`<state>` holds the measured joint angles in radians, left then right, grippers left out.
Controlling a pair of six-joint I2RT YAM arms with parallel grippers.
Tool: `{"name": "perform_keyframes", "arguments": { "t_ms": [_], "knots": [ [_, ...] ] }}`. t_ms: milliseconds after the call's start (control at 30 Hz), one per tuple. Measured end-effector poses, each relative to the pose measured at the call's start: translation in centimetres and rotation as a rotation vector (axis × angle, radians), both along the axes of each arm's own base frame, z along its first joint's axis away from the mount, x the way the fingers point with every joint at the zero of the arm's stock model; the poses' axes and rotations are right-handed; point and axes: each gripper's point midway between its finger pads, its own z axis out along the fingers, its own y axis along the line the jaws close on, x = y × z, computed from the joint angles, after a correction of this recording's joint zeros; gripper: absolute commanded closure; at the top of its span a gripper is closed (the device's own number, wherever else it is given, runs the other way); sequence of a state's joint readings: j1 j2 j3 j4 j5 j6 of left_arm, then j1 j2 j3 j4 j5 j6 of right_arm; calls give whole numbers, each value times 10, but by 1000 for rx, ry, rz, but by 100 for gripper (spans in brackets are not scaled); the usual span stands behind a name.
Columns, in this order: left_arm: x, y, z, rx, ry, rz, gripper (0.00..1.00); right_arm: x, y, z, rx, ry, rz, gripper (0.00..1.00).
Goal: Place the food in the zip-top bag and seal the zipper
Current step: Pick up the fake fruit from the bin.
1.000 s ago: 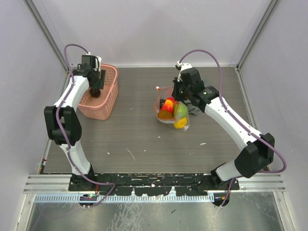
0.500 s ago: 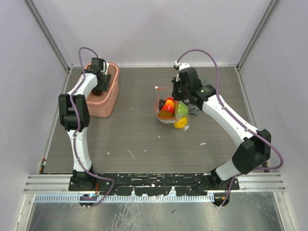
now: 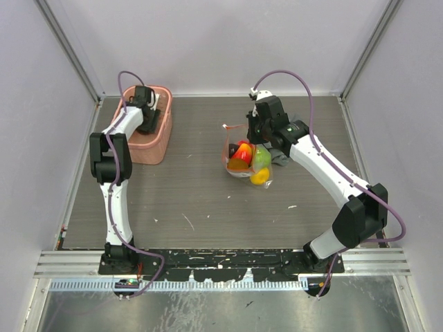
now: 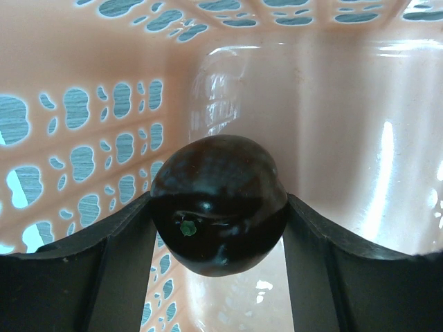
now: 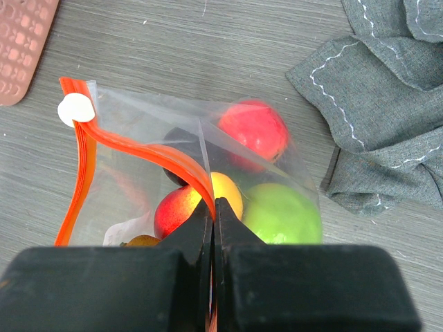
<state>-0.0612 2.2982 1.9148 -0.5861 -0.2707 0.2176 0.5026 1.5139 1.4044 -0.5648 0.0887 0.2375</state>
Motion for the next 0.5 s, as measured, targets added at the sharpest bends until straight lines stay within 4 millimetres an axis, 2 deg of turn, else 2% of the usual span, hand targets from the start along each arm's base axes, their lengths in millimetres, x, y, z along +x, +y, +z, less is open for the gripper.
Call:
{"name": "perform_keyframes", "arguments": {
  "t_ms": [167,300,400,500],
  "knots": [
    [-3,-5,2,-39,-8,0,62,0,0,0,0,0,0,99],
    [-13,-12,7,-89,-6,5,62,0,0,0,0,0,0,99],
    [-22,-20,22,-143,-27,16,62,0,0,0,0,0,0,99],
    [-34,-26,48,-193,-68,25,62,0,0,0,1,1,1,99]
  ]
}}
